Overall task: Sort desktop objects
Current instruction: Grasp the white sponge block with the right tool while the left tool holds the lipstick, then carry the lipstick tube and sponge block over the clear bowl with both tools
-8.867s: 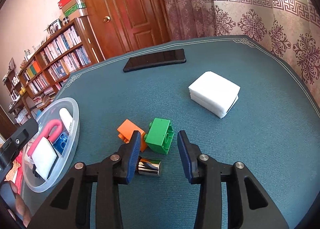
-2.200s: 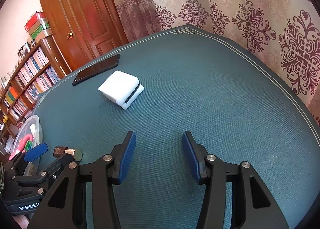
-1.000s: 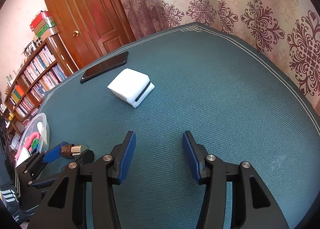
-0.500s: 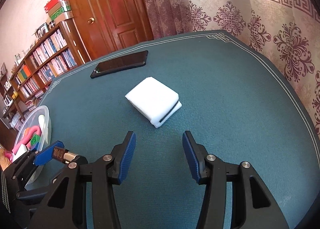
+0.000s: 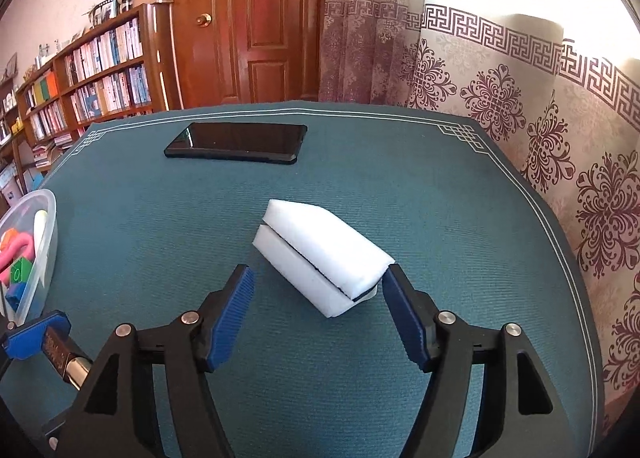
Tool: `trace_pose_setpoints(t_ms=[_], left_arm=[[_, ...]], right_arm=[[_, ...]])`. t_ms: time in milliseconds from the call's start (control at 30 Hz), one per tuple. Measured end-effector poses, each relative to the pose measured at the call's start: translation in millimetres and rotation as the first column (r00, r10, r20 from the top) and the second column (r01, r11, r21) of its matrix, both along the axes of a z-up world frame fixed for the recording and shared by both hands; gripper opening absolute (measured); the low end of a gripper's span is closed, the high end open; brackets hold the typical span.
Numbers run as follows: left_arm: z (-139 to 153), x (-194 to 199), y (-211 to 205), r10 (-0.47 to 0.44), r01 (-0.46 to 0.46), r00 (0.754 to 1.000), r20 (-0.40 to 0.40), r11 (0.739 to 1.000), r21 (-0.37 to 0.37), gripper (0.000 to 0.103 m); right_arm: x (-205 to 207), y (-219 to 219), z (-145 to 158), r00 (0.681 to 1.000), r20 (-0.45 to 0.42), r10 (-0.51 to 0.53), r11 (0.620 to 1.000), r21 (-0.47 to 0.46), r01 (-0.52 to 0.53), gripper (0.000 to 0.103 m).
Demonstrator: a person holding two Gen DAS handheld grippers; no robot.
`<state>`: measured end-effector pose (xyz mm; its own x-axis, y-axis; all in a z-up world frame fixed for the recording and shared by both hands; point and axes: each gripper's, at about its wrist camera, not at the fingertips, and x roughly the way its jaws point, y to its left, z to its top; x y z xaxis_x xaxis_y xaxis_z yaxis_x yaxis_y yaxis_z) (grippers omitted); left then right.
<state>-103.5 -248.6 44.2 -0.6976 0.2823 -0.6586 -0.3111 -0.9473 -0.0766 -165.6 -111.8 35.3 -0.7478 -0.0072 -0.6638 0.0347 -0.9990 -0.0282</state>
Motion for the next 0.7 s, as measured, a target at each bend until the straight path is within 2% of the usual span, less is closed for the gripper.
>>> trace_pose_setpoints(t_ms=[167,233,300,400,700], left_arm=[[0,0,-1,0.005,-0.005,1.000,0.001,1.000,0.003,0.066],[-1,0,-1,0.005,-0.005,1.000,0.002,1.000,0.004,0.066],[-1,0,-1,0.004,-0.004,1.000,0.003,1.000,0.003,0.066],[-1,1,-1,0.004,-0.004,1.000,0.005,1.000,0.004,0.066],[2,2,-3,0.009,-0.009,1.000,-0.003,1.000,0.015,0.066]], right_arm=[[-11,15,-4,0.999,0.028,-0.032,0.997,-0.065,0.034,0.069],[-12,20,-6,0.998,0.039,-0.054,0.995,-0.081,0.057,0.058],[-12,24,-6,0.996,0.041,-0.082,0.993,-0.086,0.085,0.043],[-10,29,-5,0.995,0.039,-0.093,0.990,-0.102,0.097,0.032],[11,14,8,0.999,0.000,-0.053,0.990,-0.132,0.052,0.030]])
